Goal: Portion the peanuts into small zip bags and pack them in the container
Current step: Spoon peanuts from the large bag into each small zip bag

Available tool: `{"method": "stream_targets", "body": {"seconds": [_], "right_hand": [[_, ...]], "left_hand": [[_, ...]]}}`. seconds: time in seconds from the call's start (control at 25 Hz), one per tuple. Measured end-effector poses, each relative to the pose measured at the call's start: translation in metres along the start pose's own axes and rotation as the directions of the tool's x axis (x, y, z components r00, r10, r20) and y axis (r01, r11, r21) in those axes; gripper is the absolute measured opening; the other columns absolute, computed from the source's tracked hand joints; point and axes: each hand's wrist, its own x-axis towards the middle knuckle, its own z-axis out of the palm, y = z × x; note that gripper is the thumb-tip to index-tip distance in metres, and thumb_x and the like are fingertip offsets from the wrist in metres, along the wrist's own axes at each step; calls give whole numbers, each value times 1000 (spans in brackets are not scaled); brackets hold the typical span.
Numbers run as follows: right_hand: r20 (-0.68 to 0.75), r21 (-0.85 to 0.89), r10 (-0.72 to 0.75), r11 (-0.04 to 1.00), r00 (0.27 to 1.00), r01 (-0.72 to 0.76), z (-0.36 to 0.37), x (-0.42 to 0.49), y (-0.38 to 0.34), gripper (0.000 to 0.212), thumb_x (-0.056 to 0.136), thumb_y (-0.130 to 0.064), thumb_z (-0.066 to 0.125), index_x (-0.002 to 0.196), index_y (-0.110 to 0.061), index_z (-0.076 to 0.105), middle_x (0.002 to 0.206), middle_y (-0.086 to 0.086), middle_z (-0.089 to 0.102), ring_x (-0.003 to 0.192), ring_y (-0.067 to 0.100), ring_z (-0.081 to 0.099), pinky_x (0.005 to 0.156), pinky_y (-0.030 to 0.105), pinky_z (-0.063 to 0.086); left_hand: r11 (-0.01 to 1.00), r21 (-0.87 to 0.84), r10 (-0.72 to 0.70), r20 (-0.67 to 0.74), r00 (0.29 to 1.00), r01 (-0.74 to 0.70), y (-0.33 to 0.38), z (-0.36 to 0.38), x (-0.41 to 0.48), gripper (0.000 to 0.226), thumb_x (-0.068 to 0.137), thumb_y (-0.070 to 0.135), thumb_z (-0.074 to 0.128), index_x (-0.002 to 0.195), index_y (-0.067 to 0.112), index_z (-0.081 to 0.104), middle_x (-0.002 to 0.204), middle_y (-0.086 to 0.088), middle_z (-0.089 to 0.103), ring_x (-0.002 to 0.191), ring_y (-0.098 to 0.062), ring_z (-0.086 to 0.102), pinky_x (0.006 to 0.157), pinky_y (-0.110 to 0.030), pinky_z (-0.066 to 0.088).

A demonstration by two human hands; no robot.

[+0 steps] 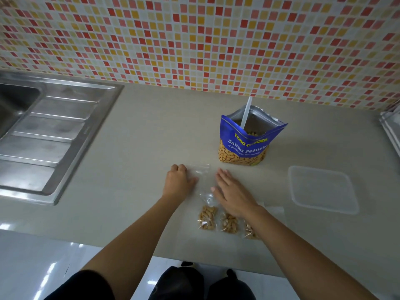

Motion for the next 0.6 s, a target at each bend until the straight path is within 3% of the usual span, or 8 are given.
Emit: {"method": "stream_targets", "body": {"seconds": [0.12, 0.24, 0.36, 0.48, 0.6], "right_hand": [[105, -135, -10, 991, 994, 24, 1, 6, 5, 73, 94, -56, 20, 148, -13, -3, 157, 0, -12, 144, 14, -11, 118, 35, 1], [151, -181, -11, 983, 988, 39, 2, 9, 7, 100, 69, -76, -2, 147, -14, -8, 156, -1, -15, 144, 13, -14, 118, 35, -1], [156, -151, -28, 987, 987, 52, 4, 11, 9, 108, 62, -81, -7, 148, -15, -8, 156, -2, -15, 143, 13, -15, 118, 35, -1], [167, -123, -31, 991, 985, 52, 3, 13, 12, 103, 68, -80, -1, 148, -15, -6, 157, -2, -14, 143, 12, -14, 118, 34, -1], [181, -96, -33, 994, 983, 51, 0, 15, 12, 82, 86, -67, 16, 148, -16, -5, 157, -2, -13, 143, 11, -14, 118, 33, -1]], "left_hand": [[999, -36, -3, -19, 1000, 2, 2, 1, 9, 33, 87, 25, 59, 111, 2, 54, 113, -17, 55, 103, -34, 55, 90, -37, 43], [998, -57, -30, -29, 999, 28, 1, -2, 16, 19, 88, 18, 55, 101, 5, 60, 104, -15, 62, 96, -31, 59, 82, -33, 44], [998, -57, -36, -18, 999, 35, 0, -3, 22, 16, 87, 13, 51, 92, 6, 65, 99, -15, 65, 91, -31, 60, 75, -30, 42], [996, -85, 3, -45, 999, -7, -2, -9, 24, 16, 88, 11, 48, 91, 5, 62, 95, -16, 64, 89, -33, 59, 74, -32, 44], [961, -277, 5, -52, 999, -19, -9, -28, 22, 7, 88, 9, 50, 84, 8, 55, 80, -10, 62, 74, -26, 57, 64, -27, 45]]}}
